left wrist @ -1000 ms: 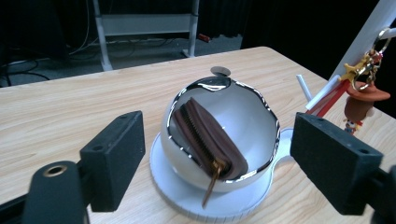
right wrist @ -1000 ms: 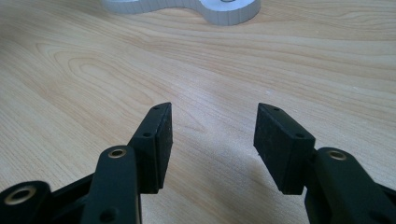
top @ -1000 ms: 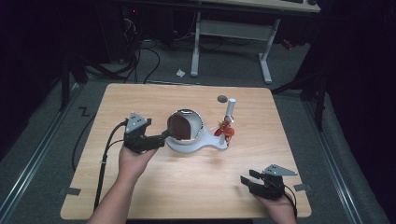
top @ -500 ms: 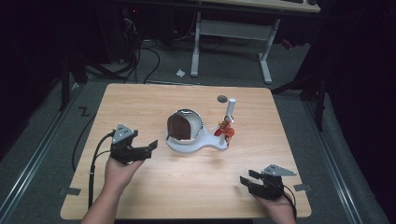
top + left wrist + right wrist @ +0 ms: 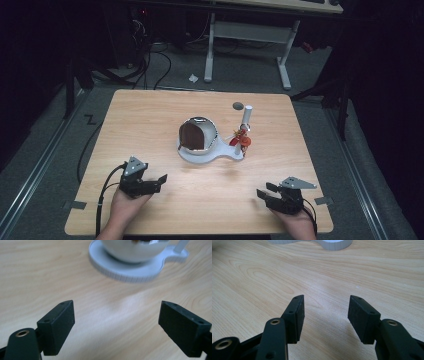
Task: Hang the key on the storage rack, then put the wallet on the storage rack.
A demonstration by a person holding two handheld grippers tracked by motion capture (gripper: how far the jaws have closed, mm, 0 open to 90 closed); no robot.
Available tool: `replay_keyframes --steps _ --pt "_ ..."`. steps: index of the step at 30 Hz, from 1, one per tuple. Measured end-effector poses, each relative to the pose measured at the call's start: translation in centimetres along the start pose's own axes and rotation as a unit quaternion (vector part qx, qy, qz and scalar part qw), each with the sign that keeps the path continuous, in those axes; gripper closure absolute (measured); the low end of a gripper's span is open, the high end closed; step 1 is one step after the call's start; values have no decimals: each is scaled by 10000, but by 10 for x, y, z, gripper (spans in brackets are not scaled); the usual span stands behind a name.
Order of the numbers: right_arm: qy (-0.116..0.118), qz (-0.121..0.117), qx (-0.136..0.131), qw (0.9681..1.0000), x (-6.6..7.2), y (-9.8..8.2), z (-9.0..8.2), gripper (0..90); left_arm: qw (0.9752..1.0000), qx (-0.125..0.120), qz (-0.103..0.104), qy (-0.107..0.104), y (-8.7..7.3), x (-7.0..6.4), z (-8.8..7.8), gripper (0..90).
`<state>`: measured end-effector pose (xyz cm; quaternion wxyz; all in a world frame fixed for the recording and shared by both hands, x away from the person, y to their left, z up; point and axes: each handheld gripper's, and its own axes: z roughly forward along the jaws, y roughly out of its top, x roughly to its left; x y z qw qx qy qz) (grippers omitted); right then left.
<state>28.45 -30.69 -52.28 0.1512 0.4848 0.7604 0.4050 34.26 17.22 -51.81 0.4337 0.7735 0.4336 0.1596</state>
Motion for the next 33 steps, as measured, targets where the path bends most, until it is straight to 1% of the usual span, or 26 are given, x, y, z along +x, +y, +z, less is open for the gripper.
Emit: replay_keyframes --steps 2,4,6,8,9,10,11,12,13,14,16,17,18,19,20,22,24,25,26,28,29,30,33 --pt "-10 8 7 10000 0 0 0 479 10000 69 -5 47 -11 3 -6 139" --pt "-22 0 1 10000 0 0 0 479 9998 144 -24 114 -18 6 -11 139" --pt "-43 21 -7 10000 1 0 0 479 9993 268 145 236 -26 7 -20 139" --pt "-56 13 -16 10000 1 0 0 479 9988 277 241 336 -34 6 -30 139" --pt "-65 28 -17 10000 2 0 0 479 9989 205 209 358 -41 6 -37 140" --pt "-87 -11 -38 10000 2 0 -1 480 9991 167 149 361 -47 6 -42 143" --pt "-112 13 -43 9999 2 0 -2 480 9993 183 68 315 -51 6 -46 144" --pt "-125 13 -58 9999 2 -1 -3 480 9995 161 18 267 -52 7 -50 144" --pt "-141 27 -68 9999 2 -1 -3 480 9996 78 5 284 -52 8 -54 144" --pt "-161 16 -89 9998 1 -1 -3 481 9994 13 42 337 -51 8 -57 144" --pt "-200 47 -95 9997 -1 0 -3 481 9991 -43 99 418 -50 9 -58 147" --pt "-227 87 -101 9997 -2 0 -2 481 9992 -53 72 385 -50 10 -57 147" --pt "-255 193 -116 9994 -3 0 -2 481 9994 -53 47 343 -50 10 -57 147" --pt "-294 199 -145 9993 -4 1 -2 481 9995 -68 24 300 -50 10 -57 146" --pt "-341 271 -183 9989 -4 1 -3 482 9996 -102 13 268 -50 11 -57 147" --pt "-386 279 -196 9987 -5 2 -1 483 9996 -132 61 253 -49 12 -56 147" --pt "-406 216 -205 9987 -4 4 1 483 9995 -110 131 259 -48 14 -55 147" --pt "-406 140 -222 9988 -4 5 2 483 9995 -101 146 271 -48 14 -55 147" --pt "-410 128 -204 9989 -3 6 3 482 9995 -95 131 262 -48 15 -56 146" --pt "-407 75 -185 9990 0 4 2 483 9996 -190 10 217 -47 15 -57 146" --pt "-403 85 -163 9990 2 2 1 483 9995 -224 -26 201 -47 14 -57 146" --pt "-400 30 -155 9991 2 0 0 484 9995 -240 -45 195 -46 14 -57 146" --pt "-400 33 -173 9990 3 0 -3 483 9997 -187 -6 171 -46 12 -54 147"
